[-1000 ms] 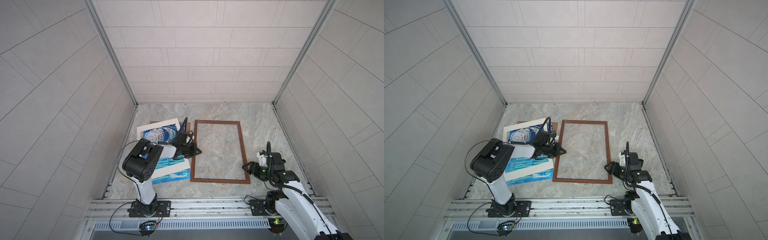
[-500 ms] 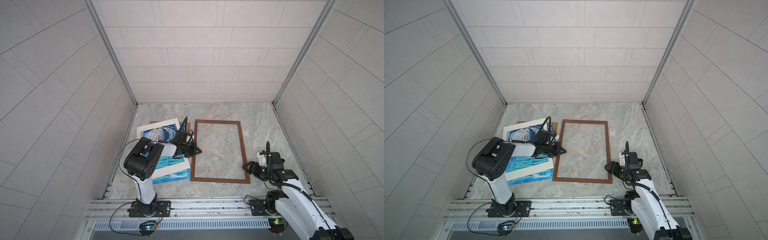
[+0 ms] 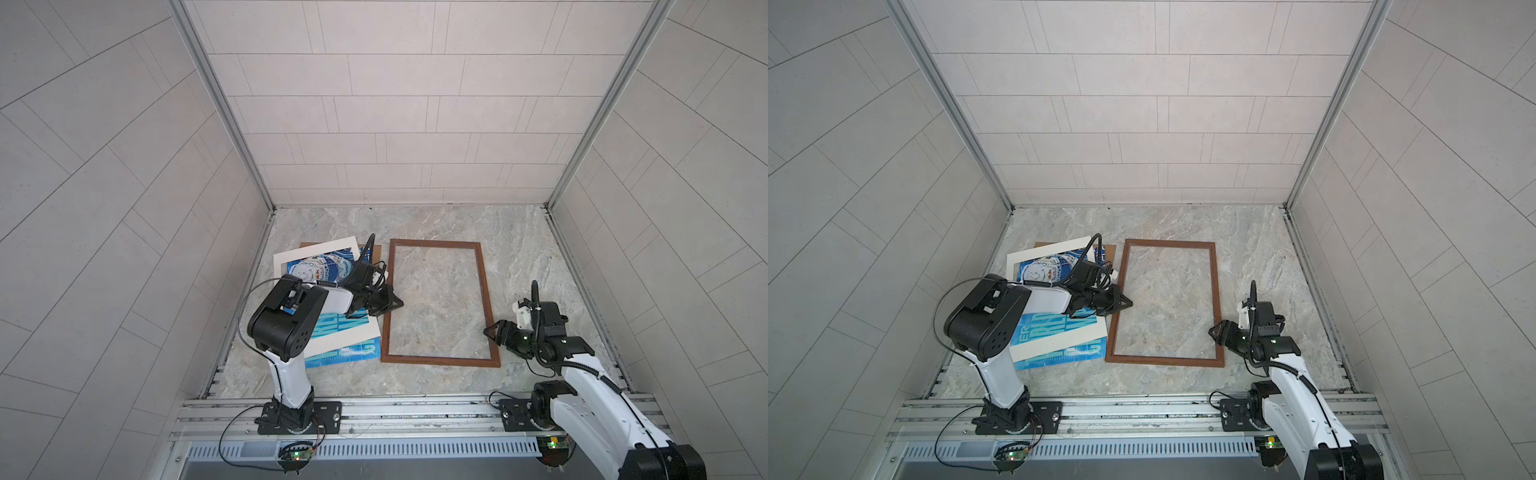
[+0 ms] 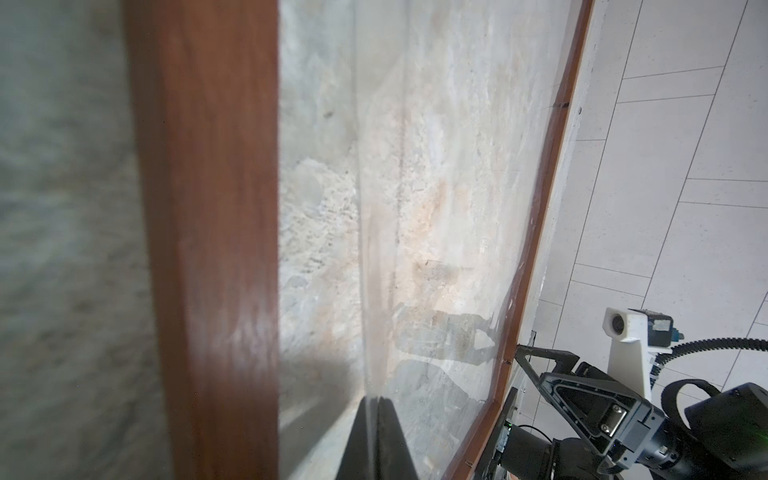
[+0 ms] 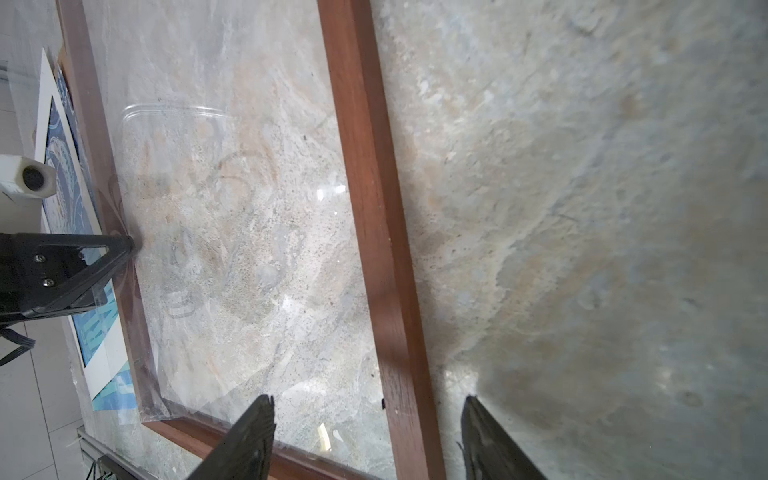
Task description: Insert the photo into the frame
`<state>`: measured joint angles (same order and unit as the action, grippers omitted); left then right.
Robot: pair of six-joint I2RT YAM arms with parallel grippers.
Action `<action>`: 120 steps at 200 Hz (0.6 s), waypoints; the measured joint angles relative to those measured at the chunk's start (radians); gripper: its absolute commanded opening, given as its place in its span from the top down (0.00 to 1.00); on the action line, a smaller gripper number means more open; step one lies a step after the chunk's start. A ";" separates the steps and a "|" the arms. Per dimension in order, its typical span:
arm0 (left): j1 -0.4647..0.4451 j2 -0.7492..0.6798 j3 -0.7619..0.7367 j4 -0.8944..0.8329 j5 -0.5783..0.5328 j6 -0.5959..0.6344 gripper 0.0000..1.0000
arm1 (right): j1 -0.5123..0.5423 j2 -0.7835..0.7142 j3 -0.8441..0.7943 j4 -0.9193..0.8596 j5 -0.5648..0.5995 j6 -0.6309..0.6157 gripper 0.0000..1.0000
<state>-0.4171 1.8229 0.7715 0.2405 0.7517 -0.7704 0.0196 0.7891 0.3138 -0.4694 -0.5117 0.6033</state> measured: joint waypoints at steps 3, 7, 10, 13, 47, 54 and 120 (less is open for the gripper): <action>0.000 0.000 -0.001 0.001 -0.001 0.000 1.00 | 0.000 0.001 0.000 0.001 0.000 0.000 0.33; 0.000 0.000 -0.002 0.003 -0.001 0.000 1.00 | 0.000 0.002 0.000 0.002 0.000 0.000 0.33; 0.000 0.000 -0.004 0.004 -0.002 0.000 1.00 | 0.000 0.003 0.000 0.002 0.000 0.000 0.33; 0.000 0.000 -0.005 0.006 -0.003 0.000 1.00 | 0.000 0.003 0.000 0.002 -0.001 0.000 0.33; 0.000 0.000 -0.009 0.010 -0.005 0.000 1.00 | 0.000 0.006 -0.007 0.014 -0.003 0.000 0.33; 0.000 0.000 -0.009 0.010 -0.005 0.000 1.00 | 0.000 0.007 -0.008 0.016 -0.004 0.000 0.33; 0.000 0.000 -0.009 0.008 -0.007 -0.002 0.85 | 0.000 0.008 -0.010 0.024 -0.005 0.002 0.33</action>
<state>-0.4175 1.8233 0.7628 0.2485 0.7444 -0.7719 0.0196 0.7975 0.3042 -0.4458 -0.5171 0.6048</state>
